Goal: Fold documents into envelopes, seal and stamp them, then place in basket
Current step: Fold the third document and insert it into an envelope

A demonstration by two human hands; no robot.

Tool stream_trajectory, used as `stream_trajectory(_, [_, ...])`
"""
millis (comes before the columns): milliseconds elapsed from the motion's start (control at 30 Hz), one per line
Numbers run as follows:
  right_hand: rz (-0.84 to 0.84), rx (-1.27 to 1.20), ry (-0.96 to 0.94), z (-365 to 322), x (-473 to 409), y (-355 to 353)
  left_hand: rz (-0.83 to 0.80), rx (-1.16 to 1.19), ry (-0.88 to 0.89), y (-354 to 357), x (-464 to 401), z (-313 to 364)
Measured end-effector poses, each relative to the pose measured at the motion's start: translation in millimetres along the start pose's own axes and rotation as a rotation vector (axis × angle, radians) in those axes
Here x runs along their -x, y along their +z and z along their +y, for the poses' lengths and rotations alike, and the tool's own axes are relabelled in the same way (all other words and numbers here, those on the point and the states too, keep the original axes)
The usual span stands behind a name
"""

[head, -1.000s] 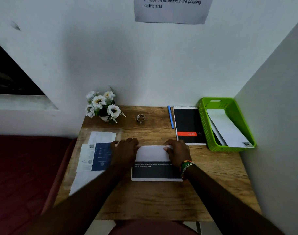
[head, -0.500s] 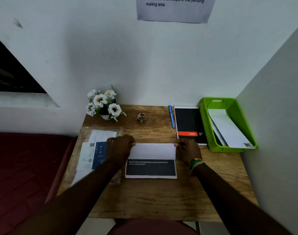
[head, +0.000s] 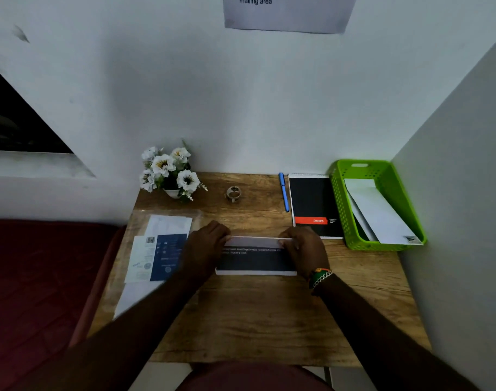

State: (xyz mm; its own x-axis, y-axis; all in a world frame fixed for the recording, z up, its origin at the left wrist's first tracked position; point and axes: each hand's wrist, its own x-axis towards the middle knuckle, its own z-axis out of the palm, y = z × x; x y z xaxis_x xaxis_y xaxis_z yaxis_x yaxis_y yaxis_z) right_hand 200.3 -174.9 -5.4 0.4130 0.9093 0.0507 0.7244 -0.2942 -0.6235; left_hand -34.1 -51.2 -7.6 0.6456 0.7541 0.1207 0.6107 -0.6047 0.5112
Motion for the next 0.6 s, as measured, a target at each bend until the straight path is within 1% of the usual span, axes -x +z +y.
stream_trajectory(67, [0.059, 0.013, -0.032, 3, 6, 4, -0.012, 0.053, 0.008, 1, 6, -1])
stream_trajectory(133, [0.081, 0.047, -0.084, 11, 14, 12, -0.042, 0.059, 0.022, 5, 16, -1])
stream_trajectory(167, [0.068, 0.081, -0.124, 16, 19, 16, -0.073, 0.045, 0.017, 9, 21, 0])
stream_trajectory(233, [0.005, 0.158, -0.166, 23, 30, 24, -0.156, 0.022, -0.054, 18, 33, 6])
stream_trajectory(300, [-0.082, 0.218, -0.125, 28, 38, 30, -0.22, -0.027, -0.135, 29, 40, 12])
stream_trajectory(433, [-0.196, 0.301, -0.082, 30, 43, 38, -0.264, -0.18, -0.161, 45, 37, 23])
stream_trajectory(500, [-0.208, 0.346, -0.08, 28, 44, 41, -0.274, -0.201, -0.173, 52, 35, 28])
stream_trajectory(600, [-0.173, 0.34, -0.107, 17, 45, 53, -0.349, -0.24, -0.153, 66, 33, 35])
